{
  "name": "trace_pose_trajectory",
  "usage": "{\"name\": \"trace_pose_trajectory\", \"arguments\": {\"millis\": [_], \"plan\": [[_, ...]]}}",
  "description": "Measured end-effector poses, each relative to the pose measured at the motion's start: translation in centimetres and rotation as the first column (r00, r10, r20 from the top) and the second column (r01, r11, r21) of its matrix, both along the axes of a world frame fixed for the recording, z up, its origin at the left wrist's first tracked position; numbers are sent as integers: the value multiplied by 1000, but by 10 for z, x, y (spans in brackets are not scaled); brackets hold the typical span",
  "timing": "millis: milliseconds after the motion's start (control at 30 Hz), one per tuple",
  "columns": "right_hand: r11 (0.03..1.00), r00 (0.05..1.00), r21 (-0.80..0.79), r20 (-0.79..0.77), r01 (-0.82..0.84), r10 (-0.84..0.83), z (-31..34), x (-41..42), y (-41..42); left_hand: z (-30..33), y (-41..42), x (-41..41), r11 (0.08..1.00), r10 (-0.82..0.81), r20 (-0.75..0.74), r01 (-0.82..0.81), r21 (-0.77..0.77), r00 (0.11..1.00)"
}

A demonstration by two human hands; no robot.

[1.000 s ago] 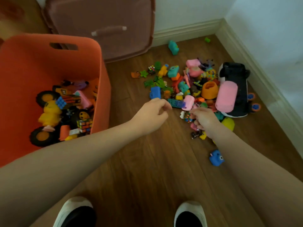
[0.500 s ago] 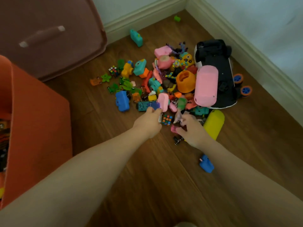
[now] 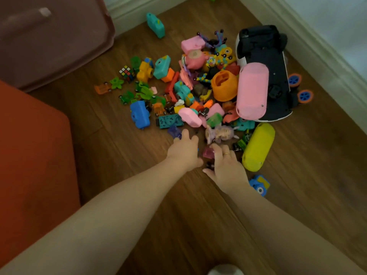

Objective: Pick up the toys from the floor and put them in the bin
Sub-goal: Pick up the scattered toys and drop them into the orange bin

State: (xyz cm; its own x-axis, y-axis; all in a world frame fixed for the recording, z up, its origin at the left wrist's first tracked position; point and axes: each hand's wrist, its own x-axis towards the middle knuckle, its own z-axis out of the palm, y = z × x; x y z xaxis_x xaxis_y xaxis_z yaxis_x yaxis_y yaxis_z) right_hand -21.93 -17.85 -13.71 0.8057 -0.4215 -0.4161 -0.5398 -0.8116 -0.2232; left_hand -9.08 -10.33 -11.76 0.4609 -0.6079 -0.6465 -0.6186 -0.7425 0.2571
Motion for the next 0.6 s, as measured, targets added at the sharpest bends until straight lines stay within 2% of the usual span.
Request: {"name": "trace_pose_trajectory", "arguments": {"millis": [100,167,267,367,400,433,467,500,533,567,600], "plan": [[997,995,27,-69,71,-69,4,5,10,-1,12,1,996,-92,9,92,-1,996],[997,995,49,-77,61,-58,7,9,16,-2,19,3,993,-122,-3,122,2,993],[994,996,93,-75,58,-51,10,14,18,2,28,8,998,-58,-83,59,5,995],[969,989,202,-70,140,-128,8,17,13,10,35,10,981,180,-237,-191,-22,955],[939,978,274,-52,208,-202,9,19,12,14,36,9,940,321,-322,-341,-9,891],[877,946,362,-41,315,-322,10,21,12,20,35,6,857,482,-426,-514,45,766],[753,871,476,-59,454,-488,14,24,12,25,34,3,743,617,-515,-657,131,595],[538,738,601,-132,590,-662,21,27,15,32,36,1,622,698,-591,-751,221,404],[266,576,700,-250,663,-778,29,29,17,38,39,1,520,716,-661,-804,290,224],[7,437,752,-375,659,-817,35,31,17,43,41,1,440,689,-721,-833,336,73],[-188,362,777,-474,601,-802,43,31,20,48,46,4,380,644,-765,-853,358,-34]]}}
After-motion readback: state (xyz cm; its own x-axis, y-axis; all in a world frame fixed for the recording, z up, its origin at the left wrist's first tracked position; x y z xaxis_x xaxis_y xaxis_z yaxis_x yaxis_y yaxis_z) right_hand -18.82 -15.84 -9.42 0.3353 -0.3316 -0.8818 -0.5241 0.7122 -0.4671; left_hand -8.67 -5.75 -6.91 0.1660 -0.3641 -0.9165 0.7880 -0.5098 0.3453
